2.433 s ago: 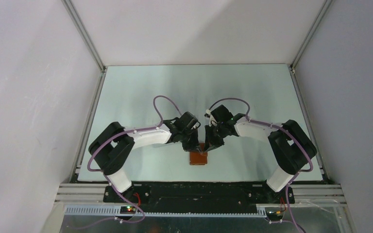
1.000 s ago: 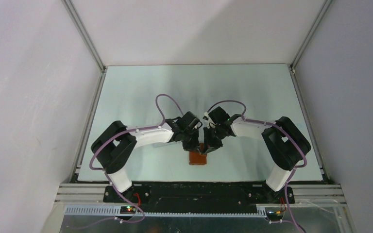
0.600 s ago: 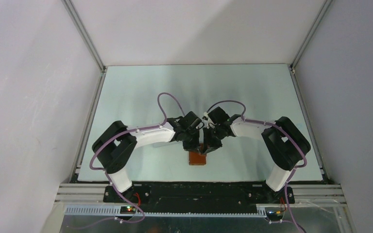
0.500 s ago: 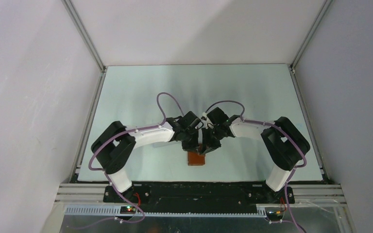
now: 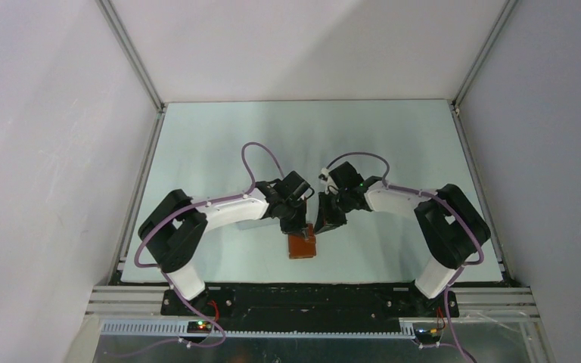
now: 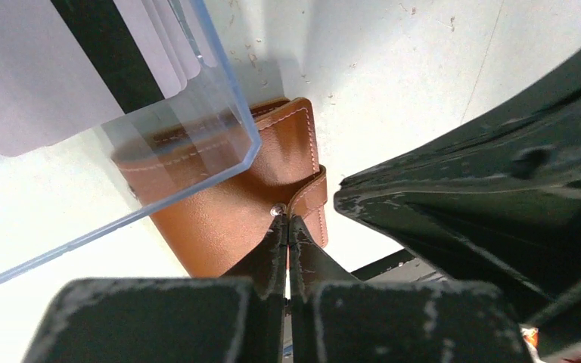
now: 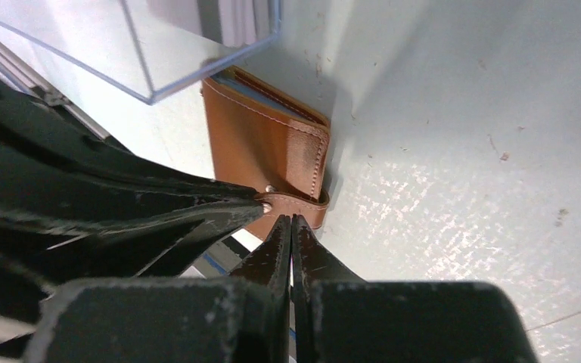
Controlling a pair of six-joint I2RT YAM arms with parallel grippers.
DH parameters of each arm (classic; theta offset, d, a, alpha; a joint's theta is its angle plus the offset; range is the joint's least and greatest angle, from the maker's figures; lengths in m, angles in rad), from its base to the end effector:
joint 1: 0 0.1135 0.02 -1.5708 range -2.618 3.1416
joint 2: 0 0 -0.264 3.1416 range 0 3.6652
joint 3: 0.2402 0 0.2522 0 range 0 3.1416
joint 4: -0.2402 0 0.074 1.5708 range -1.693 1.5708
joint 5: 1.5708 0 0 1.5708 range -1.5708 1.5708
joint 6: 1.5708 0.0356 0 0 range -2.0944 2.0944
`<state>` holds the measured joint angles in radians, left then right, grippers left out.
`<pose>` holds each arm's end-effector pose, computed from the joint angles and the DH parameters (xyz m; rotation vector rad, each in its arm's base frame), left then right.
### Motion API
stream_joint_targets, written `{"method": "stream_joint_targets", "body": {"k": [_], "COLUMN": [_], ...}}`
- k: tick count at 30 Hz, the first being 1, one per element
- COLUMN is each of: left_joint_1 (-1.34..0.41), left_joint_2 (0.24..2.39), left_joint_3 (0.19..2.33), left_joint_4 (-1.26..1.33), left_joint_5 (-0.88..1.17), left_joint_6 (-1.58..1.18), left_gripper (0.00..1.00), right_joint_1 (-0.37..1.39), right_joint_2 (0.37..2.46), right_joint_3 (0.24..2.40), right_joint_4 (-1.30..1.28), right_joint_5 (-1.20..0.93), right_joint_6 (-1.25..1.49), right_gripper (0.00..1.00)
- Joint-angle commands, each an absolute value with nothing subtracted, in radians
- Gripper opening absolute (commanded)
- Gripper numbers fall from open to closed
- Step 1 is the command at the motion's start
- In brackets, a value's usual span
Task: Put the credit cards into the card holder
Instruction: Close the card holder at the center of the board.
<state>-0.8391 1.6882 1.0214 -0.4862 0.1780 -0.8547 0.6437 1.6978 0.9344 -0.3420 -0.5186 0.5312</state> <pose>0.2123 -0.2458 0.1717 0.0326 2.9292 -0.6383 0.2446 0.2056 0.1556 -0.3414 2.8543 1.0103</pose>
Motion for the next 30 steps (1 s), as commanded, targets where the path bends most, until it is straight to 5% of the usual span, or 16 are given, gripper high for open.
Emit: {"method": "stream_joint_targets", "body": {"k": [1, 30], "left_joint_1": [-0.835, -0.855], "left_joint_2": [1.674, 1.719], "left_joint_3": [1.039, 0.999], "left_joint_4": [-0.501, -0.512], "left_joint_5": [0.160, 0.106], "left_joint_6": [-0.820, -0.795], "left_gripper": [0.00, 0.00], "right_joint_1": [0.622, 0.660], "right_joint_2": [1.649, 1.760], "right_joint_3": [0.934, 0.974], "right_joint_4": [-0.298, -0.272], "right_joint_5": [-0.553, -0.552], "right_joint_6": [0.549, 0.563], "right_gripper": [0.00, 0.00]}}
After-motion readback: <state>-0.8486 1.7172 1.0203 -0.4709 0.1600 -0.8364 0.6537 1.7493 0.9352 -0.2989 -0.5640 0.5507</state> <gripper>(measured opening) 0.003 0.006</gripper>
